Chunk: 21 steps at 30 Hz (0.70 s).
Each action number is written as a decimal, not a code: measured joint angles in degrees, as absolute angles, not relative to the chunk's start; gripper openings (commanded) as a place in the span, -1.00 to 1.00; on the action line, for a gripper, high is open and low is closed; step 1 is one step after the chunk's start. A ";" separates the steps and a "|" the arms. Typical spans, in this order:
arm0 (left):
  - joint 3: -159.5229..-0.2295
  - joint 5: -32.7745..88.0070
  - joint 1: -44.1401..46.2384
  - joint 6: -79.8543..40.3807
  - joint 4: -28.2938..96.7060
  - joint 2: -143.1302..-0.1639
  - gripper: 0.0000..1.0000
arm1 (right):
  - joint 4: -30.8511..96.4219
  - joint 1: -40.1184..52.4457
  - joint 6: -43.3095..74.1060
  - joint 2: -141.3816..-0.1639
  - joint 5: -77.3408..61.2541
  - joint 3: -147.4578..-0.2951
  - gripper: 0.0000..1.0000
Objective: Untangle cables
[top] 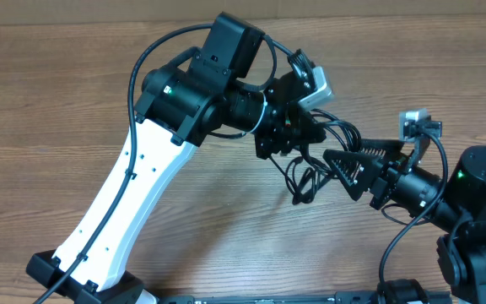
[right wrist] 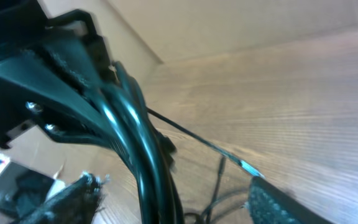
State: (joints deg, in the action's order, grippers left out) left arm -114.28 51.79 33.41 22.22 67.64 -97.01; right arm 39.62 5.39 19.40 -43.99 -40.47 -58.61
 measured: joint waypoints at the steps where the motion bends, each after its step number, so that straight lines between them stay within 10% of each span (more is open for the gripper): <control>1: -114.28 50.46 33.41 21.12 67.68 -97.01 -0.92 | 40.40 5.41 19.38 -43.99 -39.57 -58.61 0.60; 21: -114.28 36.01 33.41 4.78 67.72 -97.01 -0.91 | 43.24 5.39 13.26 -43.99 -36.01 -58.61 0.34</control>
State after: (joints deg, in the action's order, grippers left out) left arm -114.28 36.01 33.41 4.78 67.72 -97.01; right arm 43.24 5.39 13.26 -43.99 -36.01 -58.61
